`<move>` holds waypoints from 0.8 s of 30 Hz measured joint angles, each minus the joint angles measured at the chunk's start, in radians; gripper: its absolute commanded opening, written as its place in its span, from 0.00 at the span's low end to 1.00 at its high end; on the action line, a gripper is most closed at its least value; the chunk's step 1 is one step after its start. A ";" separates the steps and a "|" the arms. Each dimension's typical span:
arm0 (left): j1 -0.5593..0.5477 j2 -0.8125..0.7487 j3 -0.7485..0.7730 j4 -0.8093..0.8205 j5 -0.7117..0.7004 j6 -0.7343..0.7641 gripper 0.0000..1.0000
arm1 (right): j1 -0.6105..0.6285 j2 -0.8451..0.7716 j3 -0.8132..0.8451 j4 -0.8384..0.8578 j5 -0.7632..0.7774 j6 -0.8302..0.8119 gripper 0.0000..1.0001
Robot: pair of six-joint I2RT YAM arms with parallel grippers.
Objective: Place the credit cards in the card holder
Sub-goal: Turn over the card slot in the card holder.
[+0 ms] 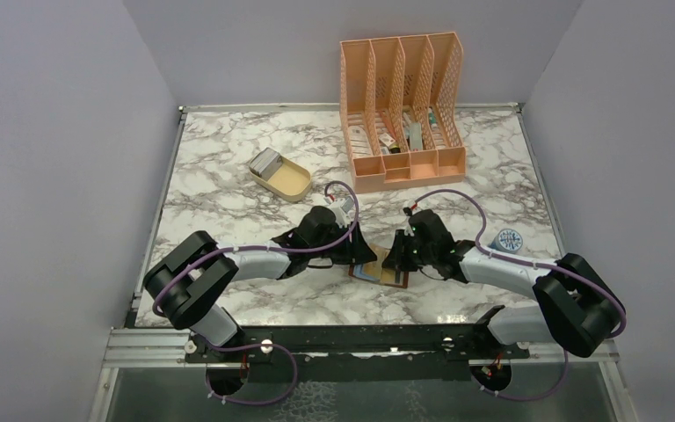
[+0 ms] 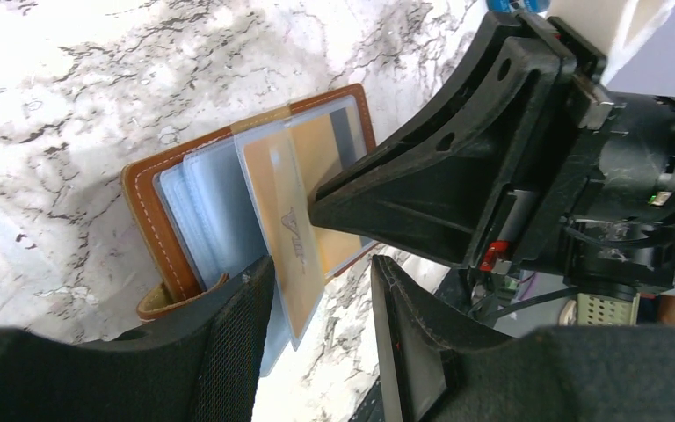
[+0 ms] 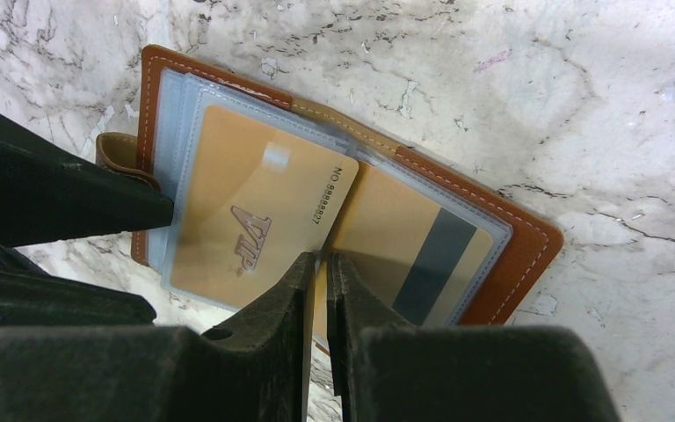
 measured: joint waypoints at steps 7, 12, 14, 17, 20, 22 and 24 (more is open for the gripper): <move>0.000 0.000 0.000 0.040 0.026 -0.029 0.47 | 0.000 0.002 0.000 0.002 0.000 0.000 0.12; 0.000 0.000 0.000 0.064 0.044 -0.047 0.47 | 0.000 0.003 0.000 0.003 0.000 0.000 0.12; 0.000 0.000 0.000 0.072 0.048 -0.053 0.47 | 0.000 0.003 0.000 0.004 0.000 0.000 0.12; 0.000 0.000 0.000 0.082 0.057 -0.063 0.47 | 0.000 0.003 0.000 0.005 -0.001 0.000 0.12; -0.003 0.003 0.000 0.098 0.064 -0.074 0.47 | 0.000 0.003 0.000 0.006 -0.001 0.001 0.12; -0.008 0.010 0.000 0.111 0.068 -0.080 0.46 | 0.000 0.003 0.001 0.005 -0.001 0.001 0.13; -0.014 0.019 0.000 0.119 0.071 -0.082 0.47 | 0.000 0.002 0.003 0.000 -0.001 0.002 0.13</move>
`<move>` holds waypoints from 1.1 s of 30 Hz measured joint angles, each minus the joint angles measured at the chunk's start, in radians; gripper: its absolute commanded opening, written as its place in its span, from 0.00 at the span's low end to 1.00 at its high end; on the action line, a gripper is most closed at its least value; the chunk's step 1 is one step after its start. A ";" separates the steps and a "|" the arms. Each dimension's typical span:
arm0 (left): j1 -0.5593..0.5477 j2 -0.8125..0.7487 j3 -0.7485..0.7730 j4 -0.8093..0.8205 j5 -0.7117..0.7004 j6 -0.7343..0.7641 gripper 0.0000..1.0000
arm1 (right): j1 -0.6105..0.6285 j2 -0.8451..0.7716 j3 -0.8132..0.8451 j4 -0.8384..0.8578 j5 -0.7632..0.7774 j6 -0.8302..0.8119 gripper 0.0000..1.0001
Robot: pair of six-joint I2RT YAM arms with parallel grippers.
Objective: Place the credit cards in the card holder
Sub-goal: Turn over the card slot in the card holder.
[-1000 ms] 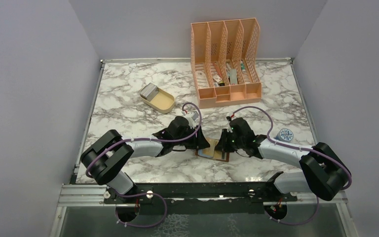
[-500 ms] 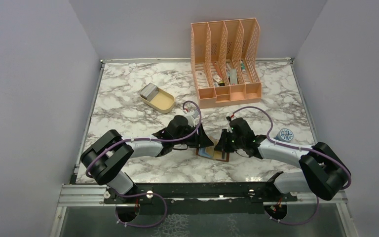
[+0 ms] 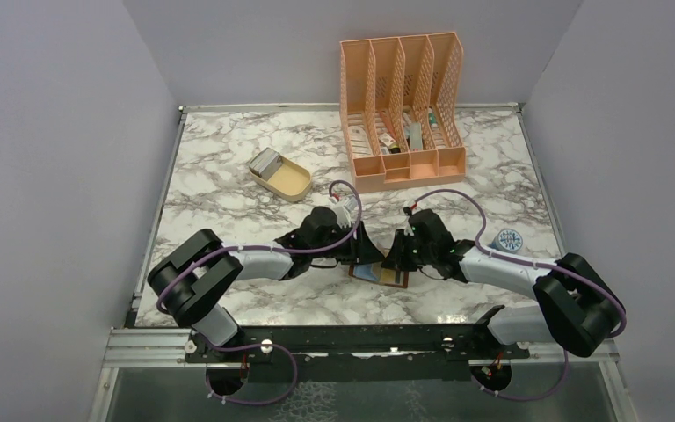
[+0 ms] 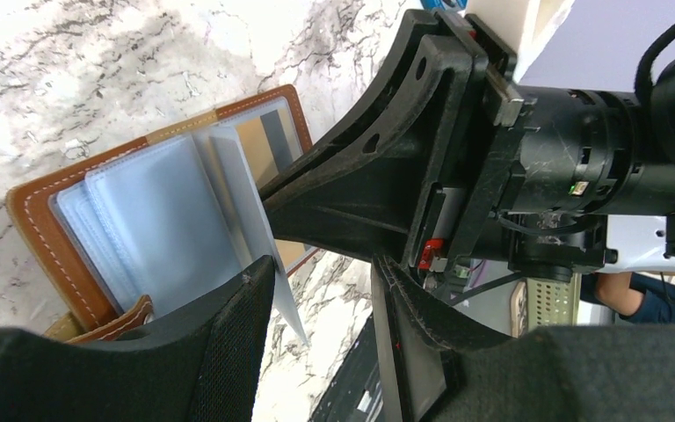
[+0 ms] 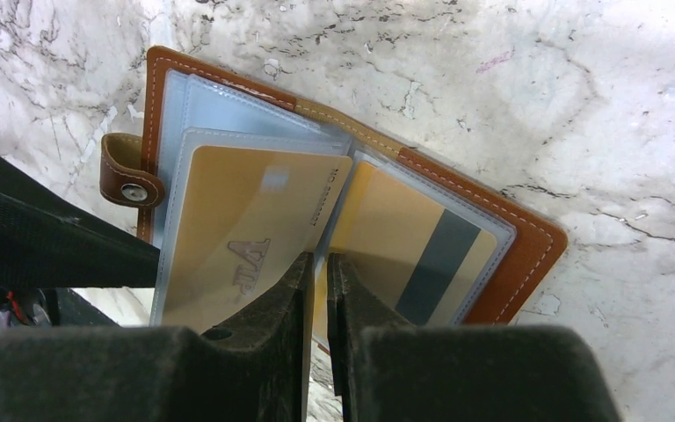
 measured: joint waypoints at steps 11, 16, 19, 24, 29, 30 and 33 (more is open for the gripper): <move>-0.011 0.032 0.012 0.014 0.011 -0.001 0.46 | 0.000 -0.120 0.001 -0.072 0.063 0.007 0.16; -0.025 0.045 0.034 0.017 0.013 -0.001 0.46 | 0.000 -0.131 0.001 -0.080 0.081 0.008 0.15; -0.036 0.048 0.048 0.021 0.013 -0.001 0.46 | 0.000 -0.133 0.001 -0.099 0.100 0.010 0.15; -0.053 0.083 0.078 0.026 0.014 -0.001 0.46 | 0.000 -0.194 0.001 -0.178 0.159 0.014 0.18; -0.055 0.097 0.080 0.024 0.014 0.002 0.46 | 0.000 -0.320 0.010 -0.263 0.237 0.029 0.25; -0.055 0.097 0.080 0.025 0.013 0.004 0.46 | 0.000 -0.346 0.011 -0.277 0.253 0.032 0.26; -0.055 0.090 0.078 0.020 0.009 0.014 0.46 | 0.000 -0.399 0.012 -0.304 0.277 0.036 0.28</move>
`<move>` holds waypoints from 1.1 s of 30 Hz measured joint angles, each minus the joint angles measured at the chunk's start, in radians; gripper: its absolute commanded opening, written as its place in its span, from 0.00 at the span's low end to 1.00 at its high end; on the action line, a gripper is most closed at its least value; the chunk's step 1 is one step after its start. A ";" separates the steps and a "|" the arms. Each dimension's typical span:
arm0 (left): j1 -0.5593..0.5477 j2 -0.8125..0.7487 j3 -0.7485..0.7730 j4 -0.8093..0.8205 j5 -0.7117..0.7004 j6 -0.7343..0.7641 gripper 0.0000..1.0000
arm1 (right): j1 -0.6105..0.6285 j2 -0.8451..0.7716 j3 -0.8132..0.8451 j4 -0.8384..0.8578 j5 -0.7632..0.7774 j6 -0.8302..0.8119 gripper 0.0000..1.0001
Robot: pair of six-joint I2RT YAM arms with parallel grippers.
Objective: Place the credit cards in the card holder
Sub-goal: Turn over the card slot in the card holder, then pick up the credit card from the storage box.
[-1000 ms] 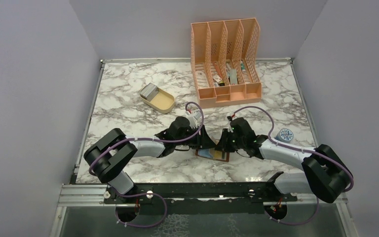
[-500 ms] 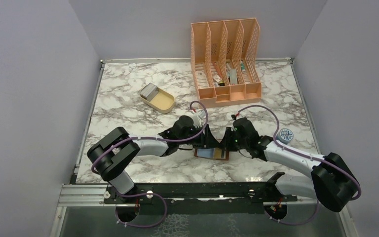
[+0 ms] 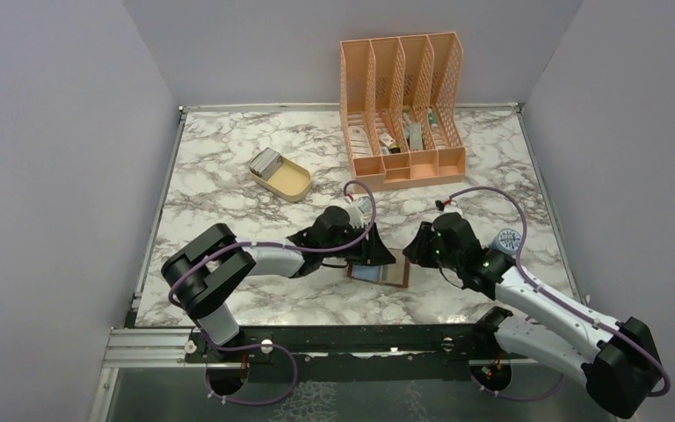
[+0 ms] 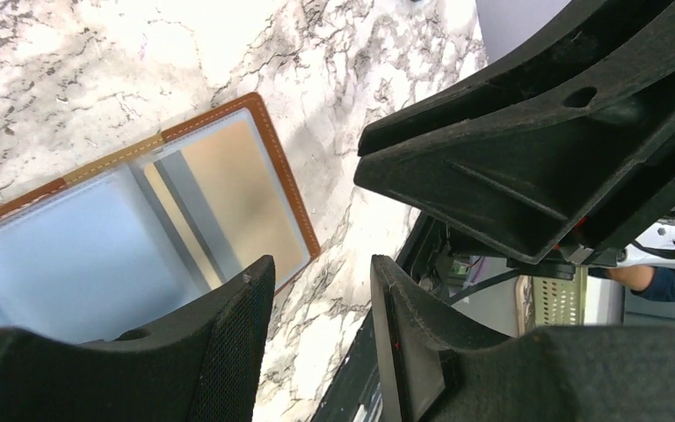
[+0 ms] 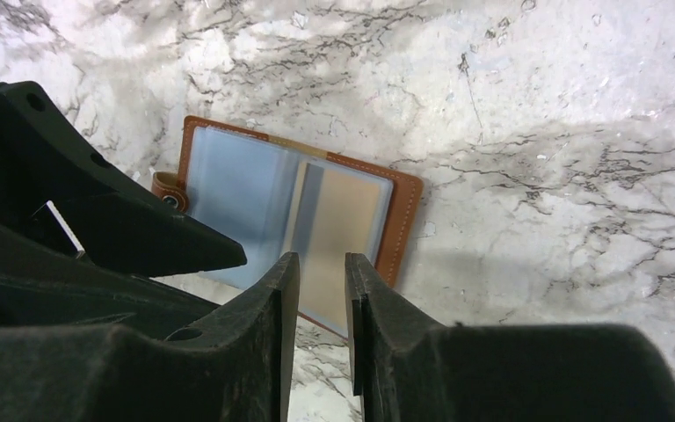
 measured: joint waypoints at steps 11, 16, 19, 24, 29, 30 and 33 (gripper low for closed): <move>0.074 -0.092 0.108 -0.355 -0.170 0.209 0.47 | 0.000 -0.028 0.002 0.014 -0.069 -0.004 0.29; 0.193 -0.134 0.258 -0.615 -0.315 0.404 0.48 | 0.000 -0.023 0.006 0.036 -0.112 -0.014 0.29; 0.306 -0.141 0.332 -0.729 -0.389 0.516 0.49 | 0.000 -0.005 0.019 0.052 -0.139 -0.024 0.29; 0.467 -0.108 0.473 -0.875 -0.496 0.669 0.50 | 0.000 0.021 0.029 0.072 -0.172 -0.038 0.29; 0.539 0.009 0.629 -0.931 -0.557 0.821 0.53 | 0.000 0.048 0.051 0.089 -0.192 -0.055 0.29; 0.549 0.038 0.659 -0.937 -0.566 0.849 0.53 | 0.000 0.049 0.053 0.093 -0.196 -0.056 0.29; 0.578 0.130 0.738 -0.951 -0.588 0.928 0.53 | 0.000 0.049 0.053 0.100 -0.202 -0.057 0.29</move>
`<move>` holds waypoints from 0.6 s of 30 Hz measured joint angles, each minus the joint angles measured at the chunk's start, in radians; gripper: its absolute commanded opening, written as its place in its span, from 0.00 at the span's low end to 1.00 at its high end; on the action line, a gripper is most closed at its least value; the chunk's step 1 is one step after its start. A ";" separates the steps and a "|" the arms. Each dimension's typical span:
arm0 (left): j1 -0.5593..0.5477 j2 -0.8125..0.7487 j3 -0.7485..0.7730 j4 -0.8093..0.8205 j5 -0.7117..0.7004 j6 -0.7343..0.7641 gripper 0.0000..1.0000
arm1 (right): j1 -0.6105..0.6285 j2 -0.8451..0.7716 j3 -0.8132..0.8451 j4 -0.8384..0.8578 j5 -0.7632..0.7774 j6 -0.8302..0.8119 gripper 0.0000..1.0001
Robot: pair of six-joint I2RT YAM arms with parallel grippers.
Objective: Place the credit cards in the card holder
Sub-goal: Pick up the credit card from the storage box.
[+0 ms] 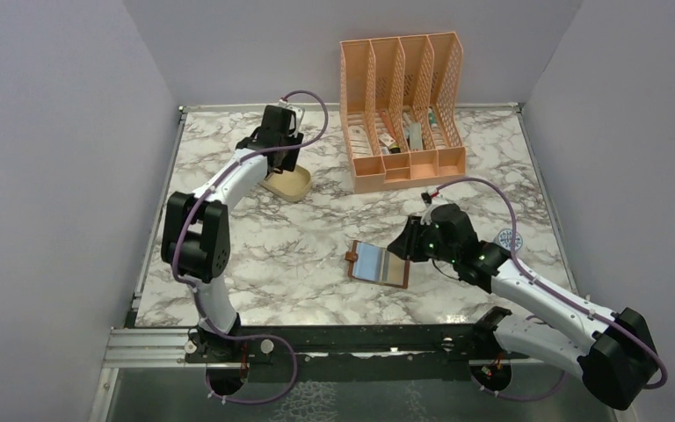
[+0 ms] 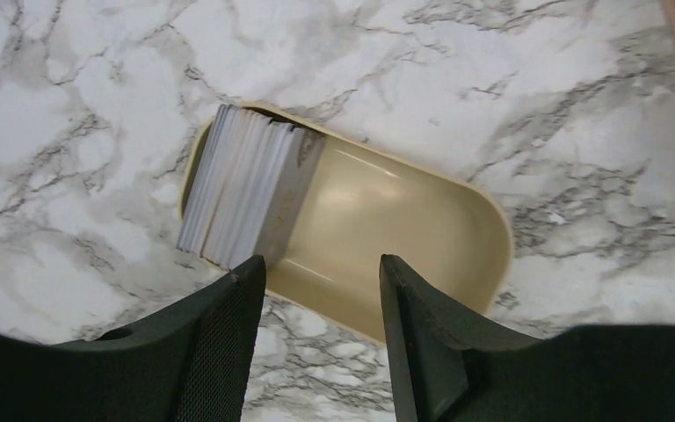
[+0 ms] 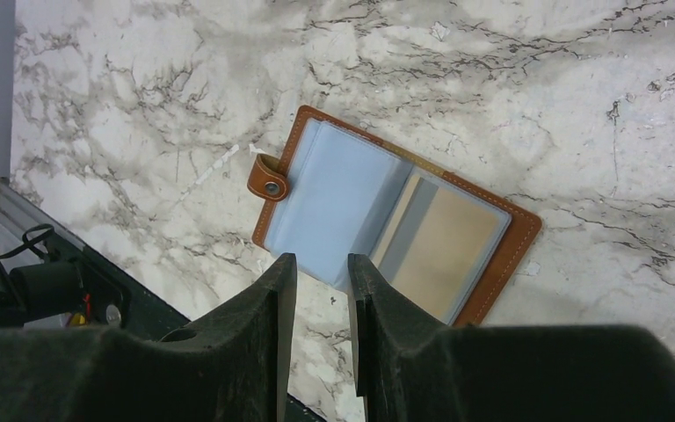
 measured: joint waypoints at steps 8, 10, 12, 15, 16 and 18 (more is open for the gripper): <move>0.032 0.156 0.087 -0.011 -0.090 0.154 0.53 | 0.000 0.003 0.000 0.010 -0.004 0.000 0.29; 0.032 0.173 0.087 -0.012 -0.109 0.177 0.53 | 0.000 0.009 0.000 0.011 -0.004 0.001 0.29; 0.032 0.187 0.087 -0.008 -0.130 0.200 0.53 | 0.000 0.017 0.000 0.011 -0.004 0.001 0.29; 0.031 0.202 0.087 0.003 -0.164 0.227 0.52 | 0.000 0.031 0.003 0.011 -0.003 0.001 0.29; 0.031 0.208 0.087 0.006 -0.178 0.233 0.51 | 0.000 0.037 0.006 0.011 -0.004 0.001 0.29; 0.031 0.219 0.088 0.011 -0.202 0.245 0.50 | 0.000 0.045 0.012 0.013 -0.003 0.001 0.29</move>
